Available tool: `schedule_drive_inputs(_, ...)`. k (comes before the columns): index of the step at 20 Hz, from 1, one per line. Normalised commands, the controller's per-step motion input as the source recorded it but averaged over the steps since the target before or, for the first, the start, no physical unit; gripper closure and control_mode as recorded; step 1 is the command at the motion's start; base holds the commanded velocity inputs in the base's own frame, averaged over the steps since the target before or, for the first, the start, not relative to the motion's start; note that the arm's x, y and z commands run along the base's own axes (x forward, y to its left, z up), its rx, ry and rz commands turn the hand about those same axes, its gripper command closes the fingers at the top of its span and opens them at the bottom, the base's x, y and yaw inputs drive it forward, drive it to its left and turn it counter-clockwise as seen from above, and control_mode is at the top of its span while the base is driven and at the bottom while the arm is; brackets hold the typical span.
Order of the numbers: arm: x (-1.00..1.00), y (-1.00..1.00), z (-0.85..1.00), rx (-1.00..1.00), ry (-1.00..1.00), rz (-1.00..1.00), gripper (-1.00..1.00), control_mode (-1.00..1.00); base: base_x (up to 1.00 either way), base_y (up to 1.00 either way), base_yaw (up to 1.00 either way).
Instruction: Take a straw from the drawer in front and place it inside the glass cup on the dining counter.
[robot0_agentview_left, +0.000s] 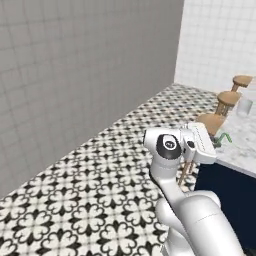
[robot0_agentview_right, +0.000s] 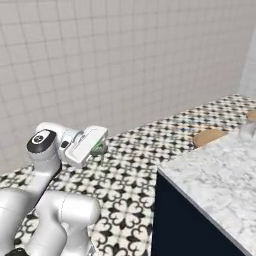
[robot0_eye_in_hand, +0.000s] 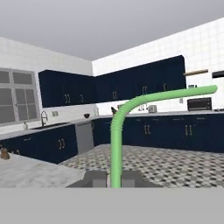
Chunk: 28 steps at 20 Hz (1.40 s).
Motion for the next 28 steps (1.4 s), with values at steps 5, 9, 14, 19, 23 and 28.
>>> schedule_drive_inputs(5,0.0,0.0,0.0,0.0,0.0,0.0,1.0,1.0,0.74,0.78,-0.56)
schedule_drive_inputs(9,0.0,0.0,0.0,0.0,0.0,0.0,1.0,1.0,0.8,0.59,-0.55)
schedule_drive_inputs(14,0.0,0.0,0.0,0.0,0.0,0.0,1.0,1.0,0.92,0.29,-0.53)
schedule_drive_inputs(19,0.0,0.0,0.0,0.0,0.0,0.0,1.0,1.0,0.86,0.1,-0.5)
schedule_drive_inputs(23,0.0,0.0,0.0,0.0,0.0,0.0,1.0,1.0,0.63,0.29,-0.5)
schedule_drive_inputs(28,0.0,0.0,0.0,0.0,0.0,0.0,1.0,1.0,0.27,0.38,-0.58)
